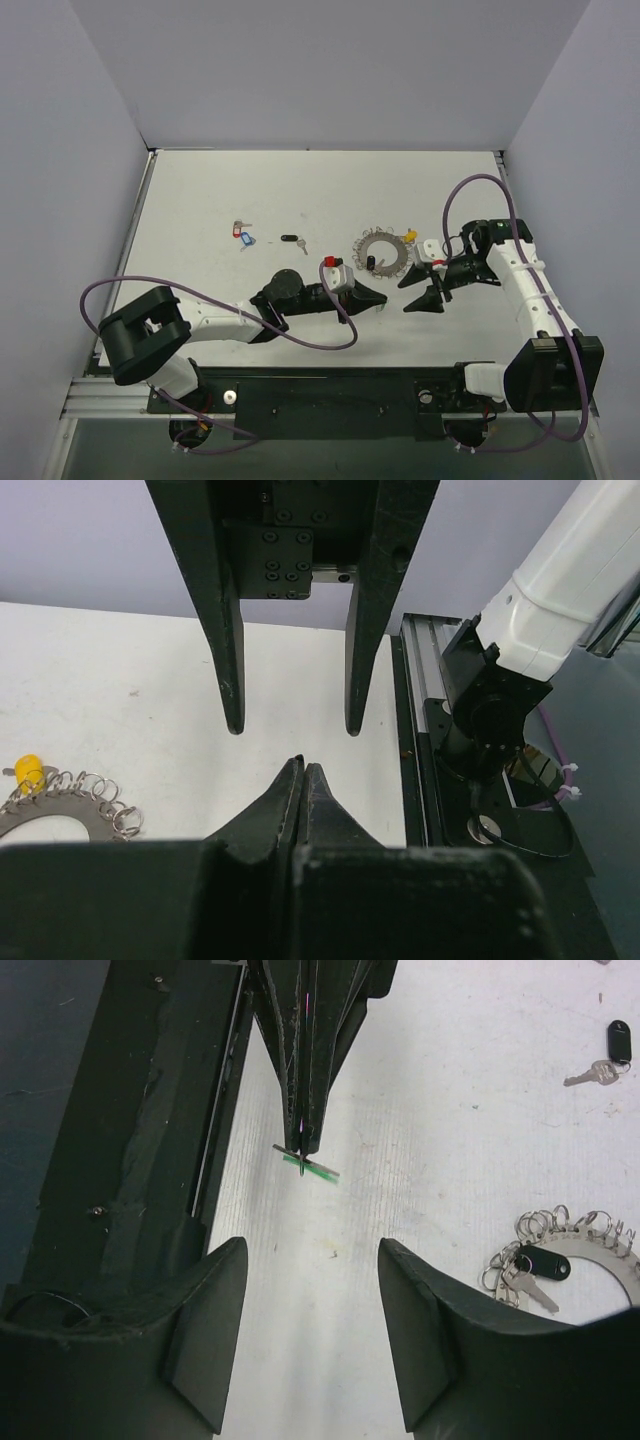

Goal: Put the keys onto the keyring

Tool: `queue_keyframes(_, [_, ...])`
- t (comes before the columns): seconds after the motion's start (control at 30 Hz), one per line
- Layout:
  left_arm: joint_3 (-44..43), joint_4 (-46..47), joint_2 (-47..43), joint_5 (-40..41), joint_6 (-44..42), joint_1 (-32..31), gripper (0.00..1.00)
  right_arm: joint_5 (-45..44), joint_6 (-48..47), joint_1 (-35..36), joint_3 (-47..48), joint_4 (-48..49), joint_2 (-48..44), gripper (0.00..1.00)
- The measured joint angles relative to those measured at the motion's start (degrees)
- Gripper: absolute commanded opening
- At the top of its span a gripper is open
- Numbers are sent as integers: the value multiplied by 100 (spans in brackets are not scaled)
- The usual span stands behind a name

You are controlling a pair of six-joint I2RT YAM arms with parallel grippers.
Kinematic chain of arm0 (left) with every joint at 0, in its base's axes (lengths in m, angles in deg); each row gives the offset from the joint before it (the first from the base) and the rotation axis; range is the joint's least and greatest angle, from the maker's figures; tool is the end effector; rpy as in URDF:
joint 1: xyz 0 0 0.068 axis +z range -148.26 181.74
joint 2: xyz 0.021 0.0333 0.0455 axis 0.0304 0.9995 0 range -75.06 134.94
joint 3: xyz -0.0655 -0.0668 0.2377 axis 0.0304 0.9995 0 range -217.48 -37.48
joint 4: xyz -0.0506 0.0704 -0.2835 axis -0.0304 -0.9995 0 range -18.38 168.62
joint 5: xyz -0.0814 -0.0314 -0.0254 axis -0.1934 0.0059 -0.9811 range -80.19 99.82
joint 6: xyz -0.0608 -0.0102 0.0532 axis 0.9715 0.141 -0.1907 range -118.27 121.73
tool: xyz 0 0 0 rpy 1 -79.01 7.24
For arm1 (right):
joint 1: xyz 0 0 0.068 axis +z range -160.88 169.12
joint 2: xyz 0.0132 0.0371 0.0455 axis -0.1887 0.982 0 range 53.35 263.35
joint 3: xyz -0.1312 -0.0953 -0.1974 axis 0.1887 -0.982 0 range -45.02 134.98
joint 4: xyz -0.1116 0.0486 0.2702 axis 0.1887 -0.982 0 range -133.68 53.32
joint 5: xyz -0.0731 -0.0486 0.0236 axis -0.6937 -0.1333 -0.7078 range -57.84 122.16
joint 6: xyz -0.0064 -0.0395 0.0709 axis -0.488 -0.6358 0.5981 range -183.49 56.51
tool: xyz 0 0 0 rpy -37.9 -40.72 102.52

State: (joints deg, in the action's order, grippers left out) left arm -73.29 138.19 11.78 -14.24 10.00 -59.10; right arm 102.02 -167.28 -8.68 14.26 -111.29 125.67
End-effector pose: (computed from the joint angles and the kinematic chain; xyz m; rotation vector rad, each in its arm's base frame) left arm 0.1540 -0.3348 0.1981 1.0112 1.1972 -1.2691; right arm 0.2348 0.0753 0.2446 -1.6330 1.1943 0.8608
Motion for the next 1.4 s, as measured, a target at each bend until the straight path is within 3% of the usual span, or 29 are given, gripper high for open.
queue_keyframes(0.17, [0, 70, 42, 39, -2, -26, 0, 4, 76, 52, 46, 2, 109, 40])
queue_keyframes(0.33, [2, 114, 55, 138, -2, -33, 0, -70, 629, 48, 79, 2, 138, 39])
queue_keyframes(0.47, [2, 140, 68, 203, 0, -33, 0, -378, 2026, 55, -94, 522, -219, 40])
queue_keyframes(0.6, [4, 203, 107, 267, 2, -33, 0, -901, 3954, 164, -734, 1965, -1198, 45])
queue_keyframes(0.67, [11, 240, 118, 282, 4, -33, 0, -837, 4256, 186, -778, 2188, -1408, 45])
queue_keyframes(1.0, [63, 435, 120, 302, 50, -50, 0, -330, 3541, 570, -640, 2011, -973, 29])
queue_keyframes(1.4, [72, 490, 195, 306, 68, -103, 0, -144, 3130, 616, -498, 1757, -938, 23])
